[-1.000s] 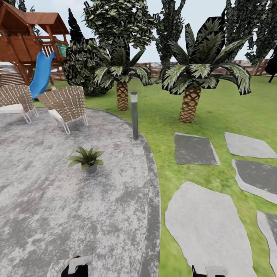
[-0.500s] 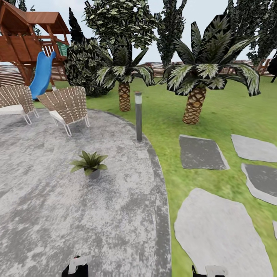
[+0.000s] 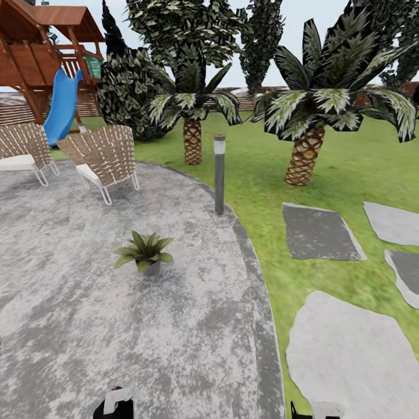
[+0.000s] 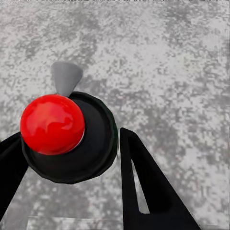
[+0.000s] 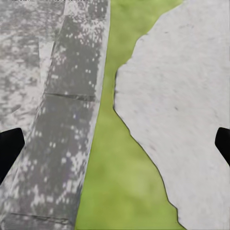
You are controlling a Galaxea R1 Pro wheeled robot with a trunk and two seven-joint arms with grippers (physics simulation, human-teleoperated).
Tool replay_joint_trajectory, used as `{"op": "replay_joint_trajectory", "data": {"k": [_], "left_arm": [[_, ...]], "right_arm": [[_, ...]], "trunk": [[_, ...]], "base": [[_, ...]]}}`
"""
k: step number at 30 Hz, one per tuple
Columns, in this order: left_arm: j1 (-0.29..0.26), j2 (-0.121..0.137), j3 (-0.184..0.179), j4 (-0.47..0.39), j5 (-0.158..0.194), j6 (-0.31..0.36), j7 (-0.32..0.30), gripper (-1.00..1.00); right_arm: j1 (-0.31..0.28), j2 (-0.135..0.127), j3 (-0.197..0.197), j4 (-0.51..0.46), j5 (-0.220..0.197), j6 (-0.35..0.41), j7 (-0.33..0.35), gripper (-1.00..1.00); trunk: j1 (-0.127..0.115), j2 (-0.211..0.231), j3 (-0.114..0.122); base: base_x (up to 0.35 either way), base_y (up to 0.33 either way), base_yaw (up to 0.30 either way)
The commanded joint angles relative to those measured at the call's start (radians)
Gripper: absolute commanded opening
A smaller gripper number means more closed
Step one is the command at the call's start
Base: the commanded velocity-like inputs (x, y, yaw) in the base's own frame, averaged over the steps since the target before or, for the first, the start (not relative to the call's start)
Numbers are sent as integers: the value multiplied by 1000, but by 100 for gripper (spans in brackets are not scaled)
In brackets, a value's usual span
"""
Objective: Pick up the pesticide atomizer in the garden and spray insectifuge to fully cover both potted plants in the garden.
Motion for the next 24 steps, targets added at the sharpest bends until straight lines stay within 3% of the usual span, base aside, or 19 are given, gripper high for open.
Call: {"op": "replay_joint_trajectory", "data": {"k": [1, 24], "left_arm": [[-1, 0, -2, 1, 5, -3, 1, -100], [0, 0, -2, 2, 5, -2, 1, -100]], "right_arm": [[0, 0, 1, 0, 5, -2, -6, 100], [-1, 0, 1, 0, 5, -2, -5, 100]], "trunk": [[0, 0, -1], [0, 0, -1]], "base": [[153, 285, 0], [124, 294, 0]]}}
